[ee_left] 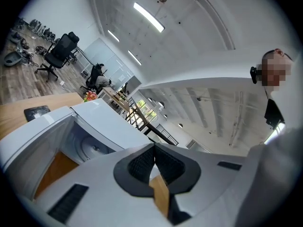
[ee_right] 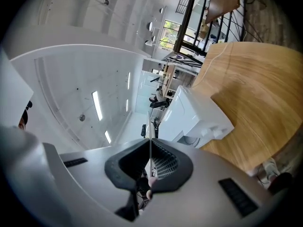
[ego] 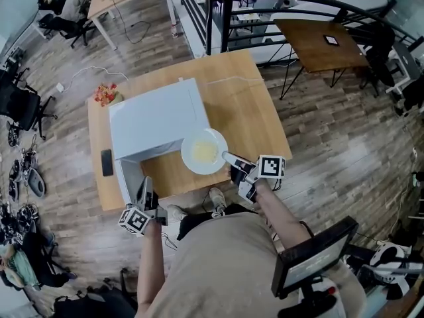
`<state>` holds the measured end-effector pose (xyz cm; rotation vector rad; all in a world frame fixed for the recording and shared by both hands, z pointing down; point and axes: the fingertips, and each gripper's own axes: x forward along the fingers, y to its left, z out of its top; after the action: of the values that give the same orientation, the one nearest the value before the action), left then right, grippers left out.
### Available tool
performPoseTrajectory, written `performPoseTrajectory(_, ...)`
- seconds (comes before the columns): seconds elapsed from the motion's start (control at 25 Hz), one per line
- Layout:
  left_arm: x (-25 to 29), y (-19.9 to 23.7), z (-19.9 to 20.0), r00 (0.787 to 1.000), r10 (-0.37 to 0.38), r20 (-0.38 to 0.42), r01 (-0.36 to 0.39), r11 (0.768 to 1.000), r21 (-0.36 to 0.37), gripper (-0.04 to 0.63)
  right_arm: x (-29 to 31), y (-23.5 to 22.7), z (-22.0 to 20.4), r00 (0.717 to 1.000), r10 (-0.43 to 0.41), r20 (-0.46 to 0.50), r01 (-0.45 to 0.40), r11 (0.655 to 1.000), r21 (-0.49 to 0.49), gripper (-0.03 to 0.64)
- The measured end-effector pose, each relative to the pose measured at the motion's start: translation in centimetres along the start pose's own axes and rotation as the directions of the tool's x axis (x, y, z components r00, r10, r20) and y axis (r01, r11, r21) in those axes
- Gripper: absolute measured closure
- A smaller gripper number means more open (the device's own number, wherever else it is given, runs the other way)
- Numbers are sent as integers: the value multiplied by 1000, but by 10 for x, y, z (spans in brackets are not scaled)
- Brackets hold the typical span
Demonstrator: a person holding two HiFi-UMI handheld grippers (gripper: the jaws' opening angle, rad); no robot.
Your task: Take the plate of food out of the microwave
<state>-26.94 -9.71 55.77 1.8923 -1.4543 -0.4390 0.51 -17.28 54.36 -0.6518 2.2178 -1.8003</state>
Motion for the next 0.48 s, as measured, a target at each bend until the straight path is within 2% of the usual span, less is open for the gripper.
performPoseTrajectory(0.2, 2, 2, -19, 1000, 11, -6, -11, 1000, -5, 591, -1, -30, -13, 994, -88, -63, 87, 996, -24, 600)
performPoseTrajectory(0.48, 0, 11, -44, 998, 61, -34, -61, 998, 0, 591, 15, -59, -37, 981, -109, -162, 101, 993, -60, 600)
